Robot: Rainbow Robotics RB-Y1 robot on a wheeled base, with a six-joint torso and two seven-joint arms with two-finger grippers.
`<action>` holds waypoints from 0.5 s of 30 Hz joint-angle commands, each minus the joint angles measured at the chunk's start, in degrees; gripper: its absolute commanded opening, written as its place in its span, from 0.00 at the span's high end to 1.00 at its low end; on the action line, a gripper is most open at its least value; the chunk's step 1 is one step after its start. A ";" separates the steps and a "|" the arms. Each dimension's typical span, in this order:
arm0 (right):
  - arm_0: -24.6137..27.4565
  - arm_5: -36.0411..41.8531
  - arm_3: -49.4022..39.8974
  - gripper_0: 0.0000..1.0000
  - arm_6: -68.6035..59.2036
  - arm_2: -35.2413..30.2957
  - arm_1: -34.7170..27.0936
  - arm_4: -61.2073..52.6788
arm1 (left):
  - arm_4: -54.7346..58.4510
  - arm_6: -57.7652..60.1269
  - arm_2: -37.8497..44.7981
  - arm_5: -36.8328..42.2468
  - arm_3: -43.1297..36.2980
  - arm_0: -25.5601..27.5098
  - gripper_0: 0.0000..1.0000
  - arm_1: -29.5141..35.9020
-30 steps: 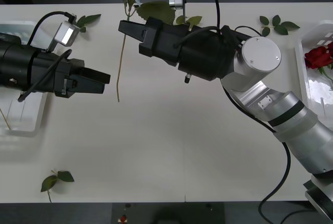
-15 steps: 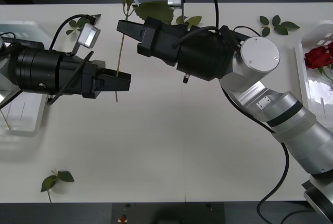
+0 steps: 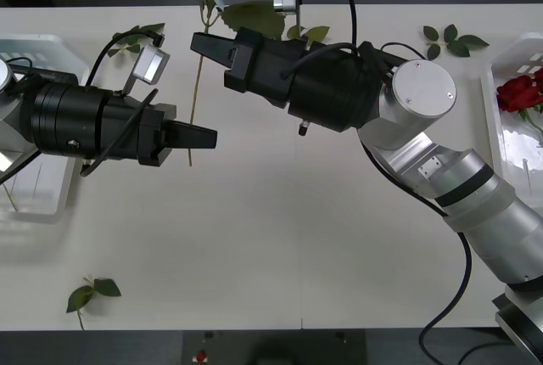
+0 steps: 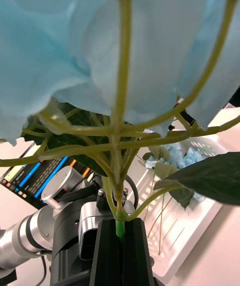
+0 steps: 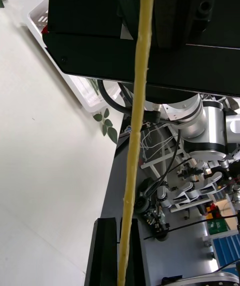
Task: Put the red flowers into the right box and the blue flowers into the left box
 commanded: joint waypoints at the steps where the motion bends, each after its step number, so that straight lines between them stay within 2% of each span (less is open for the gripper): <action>1: -1.47 -0.03 -2.70 1.00 1.95 -0.02 0.59 -0.13 | 0.94 2.73 0.94 0.54 -1.43 0.12 1.00 0.92; 10: -1.56 0.06 -2.87 1.00 1.95 -0.02 0.32 -0.39 | 1.12 2.64 0.94 0.72 -1.43 0.12 1.00 0.92; 11: -1.56 0.06 -2.87 0.96 1.95 -0.02 0.15 -0.39 | 1.20 2.64 0.94 0.72 -1.43 0.12 1.00 1.01; 13: -1.56 -0.03 -2.87 0.65 1.86 -0.02 -0.12 -0.30 | 1.20 2.55 0.94 0.80 -1.43 0.12 1.00 1.10; 14: -1.56 -0.03 -2.87 0.53 1.77 -0.02 -0.38 -0.39 | 1.20 2.55 0.94 0.89 -1.43 0.12 1.00 1.19; 15: -1.56 -0.03 -2.87 0.46 1.77 -0.11 -0.47 -0.39 | 1.29 2.55 1.03 0.98 -1.43 0.12 1.00 1.19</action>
